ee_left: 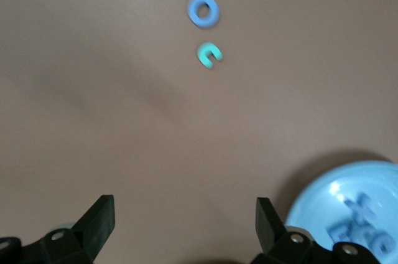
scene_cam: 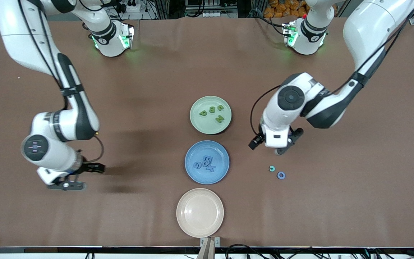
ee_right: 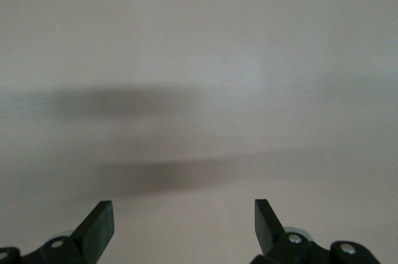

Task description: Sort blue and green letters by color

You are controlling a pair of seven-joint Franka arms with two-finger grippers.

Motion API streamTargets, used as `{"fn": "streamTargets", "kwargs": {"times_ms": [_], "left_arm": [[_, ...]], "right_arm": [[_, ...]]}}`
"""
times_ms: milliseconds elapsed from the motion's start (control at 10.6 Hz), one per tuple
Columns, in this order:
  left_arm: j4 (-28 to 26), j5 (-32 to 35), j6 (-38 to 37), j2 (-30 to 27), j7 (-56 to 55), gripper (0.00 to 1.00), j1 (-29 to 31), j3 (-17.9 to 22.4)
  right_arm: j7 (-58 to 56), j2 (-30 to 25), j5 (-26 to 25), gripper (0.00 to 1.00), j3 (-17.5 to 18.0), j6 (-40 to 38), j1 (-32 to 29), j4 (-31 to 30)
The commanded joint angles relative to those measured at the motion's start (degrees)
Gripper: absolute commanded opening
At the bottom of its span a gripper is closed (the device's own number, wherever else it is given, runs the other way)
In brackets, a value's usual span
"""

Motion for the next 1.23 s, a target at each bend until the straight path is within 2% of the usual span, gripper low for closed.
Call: {"fn": "streamTargets", "kwargs": {"times_ms": [0,190,569,758,948,1042,1137], "left_arm": [[0.27,-2.59,-5.24,-0.82,6.24,1.0,5.12,-0.41],[0.45,-4.6,-10.34,-1.78,11.76,1.0,7.58,-0.58],[0.54,-5.23,-13.52,-3.45,25.99,1.0,13.81,-1.63],[1.32,-6.54,-13.71,-4.86,33.65,1.0,15.86,-0.51],[2.03,-11.35,-13.62,-8.62,40.75,1.0,12.63,6.14],[1.86,-17.91,-13.62,-13.77,47.76,1.0,7.3,15.06],[1.16,-24.85,-13.62,-18.09,55.4,1.0,2.2,22.89]], "right_arm": [[-6.53,-6.32,-1.04,1.0,-0.23,-0.2,-4.48,-3.08],[-9.36,-11.06,-0.95,1.0,-0.75,-5.18,-5.2,-2.9],[-8.66,-21.78,-0.16,1.0,-1.72,-17.58,-4.76,-2.2],[-7.18,-27.06,0.36,1.0,-1.54,-24.5,-4.68,-2.2],[-4.63,-31.72,4.38,1.0,-1.54,-29.62,-4.68,-2.11],[-2.79,-33.31,7.02,1.0,-1.46,-33.12,-4.68,-0.81],[-1.73,-33.41,7.48,1.0,-1.46,-37.59,-4.68,2.25]]}}
